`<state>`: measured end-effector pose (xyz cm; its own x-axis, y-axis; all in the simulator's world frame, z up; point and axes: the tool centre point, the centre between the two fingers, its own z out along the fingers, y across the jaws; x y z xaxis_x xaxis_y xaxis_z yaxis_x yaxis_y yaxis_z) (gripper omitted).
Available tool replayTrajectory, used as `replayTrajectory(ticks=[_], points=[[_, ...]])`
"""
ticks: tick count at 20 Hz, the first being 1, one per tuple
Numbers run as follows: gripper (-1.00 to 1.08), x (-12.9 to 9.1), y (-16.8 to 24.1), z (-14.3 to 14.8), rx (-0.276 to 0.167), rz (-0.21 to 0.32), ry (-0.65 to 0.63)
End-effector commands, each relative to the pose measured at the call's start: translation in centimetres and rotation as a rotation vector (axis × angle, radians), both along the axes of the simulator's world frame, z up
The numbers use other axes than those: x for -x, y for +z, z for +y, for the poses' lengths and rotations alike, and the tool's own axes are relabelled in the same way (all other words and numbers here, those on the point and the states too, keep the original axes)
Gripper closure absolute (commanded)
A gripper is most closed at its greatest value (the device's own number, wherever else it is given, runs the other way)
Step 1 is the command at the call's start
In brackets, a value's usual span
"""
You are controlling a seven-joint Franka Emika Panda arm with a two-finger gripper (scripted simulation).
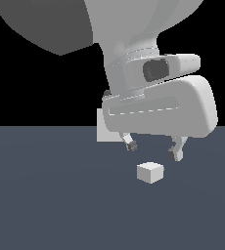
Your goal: Plug the charger into the wall socket.
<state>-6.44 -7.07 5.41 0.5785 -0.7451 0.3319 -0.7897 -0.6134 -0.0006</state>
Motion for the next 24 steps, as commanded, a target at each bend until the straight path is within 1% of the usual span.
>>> replayTrajectory(ticks=[1,7,13,14,24], points=[[-0.92,0.1,-0.8,0.0,-0.001,0.001,-0.001],[-0.92,0.1,-3.4,0.0,-0.001,0.001,-0.002],[-0.92,0.1,-4.3,0.0,-0.001,0.001,-0.003],[1.08,0.1,-4.3,0.0,-0.001,0.001,-0.003],[1.08,0.1,-4.2,-0.1,-0.001,0.001,-0.005]])
